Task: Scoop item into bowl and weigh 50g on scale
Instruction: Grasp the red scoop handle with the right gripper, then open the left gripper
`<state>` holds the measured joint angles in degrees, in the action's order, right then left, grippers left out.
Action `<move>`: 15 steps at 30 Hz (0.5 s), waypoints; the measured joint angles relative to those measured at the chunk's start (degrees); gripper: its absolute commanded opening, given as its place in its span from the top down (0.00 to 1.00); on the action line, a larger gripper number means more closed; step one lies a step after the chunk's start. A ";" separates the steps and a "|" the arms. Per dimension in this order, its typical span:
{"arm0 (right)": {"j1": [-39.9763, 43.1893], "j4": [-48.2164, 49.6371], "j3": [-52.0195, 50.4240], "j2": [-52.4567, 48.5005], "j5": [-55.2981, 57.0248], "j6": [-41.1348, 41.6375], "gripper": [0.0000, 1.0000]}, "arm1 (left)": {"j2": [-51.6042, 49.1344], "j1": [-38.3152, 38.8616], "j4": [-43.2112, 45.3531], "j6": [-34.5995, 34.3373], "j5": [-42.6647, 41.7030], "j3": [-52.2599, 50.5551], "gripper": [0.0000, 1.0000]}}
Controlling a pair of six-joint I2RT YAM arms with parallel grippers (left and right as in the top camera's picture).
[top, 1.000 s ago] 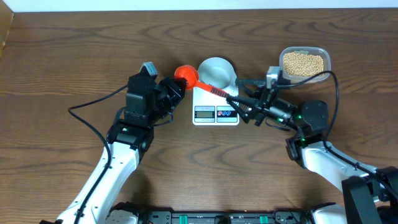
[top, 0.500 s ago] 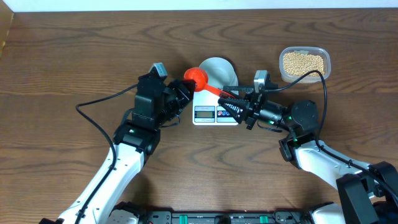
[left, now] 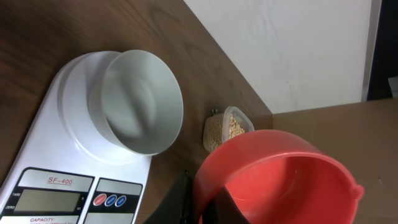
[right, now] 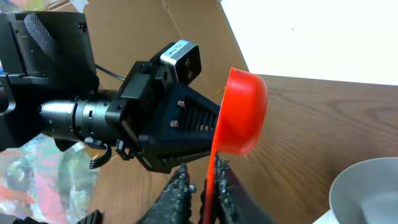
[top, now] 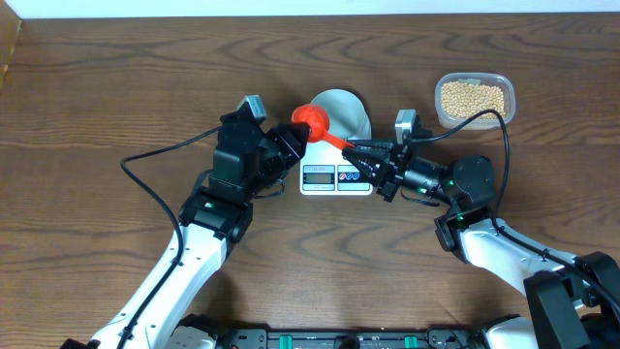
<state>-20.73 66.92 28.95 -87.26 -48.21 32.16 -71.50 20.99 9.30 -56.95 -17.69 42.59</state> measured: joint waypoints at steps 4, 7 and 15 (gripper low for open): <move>0.02 0.02 0.00 0.00 0.00 0.44 0.96 | 0.00 0.90 0.00 0.66 0.46 0.00 0.93; 0.02 -0.02 0.00 0.00 0.20 0.83 0.99 | 0.00 0.98 0.00 1.14 0.68 0.00 0.93; 0.02 -0.07 0.00 0.00 0.20 1.16 0.99 | 0.00 0.98 0.02 1.49 0.68 0.00 0.93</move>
<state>-20.71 66.85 28.95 -87.26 -48.01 33.32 -71.50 21.98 9.32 -55.46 -17.02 42.59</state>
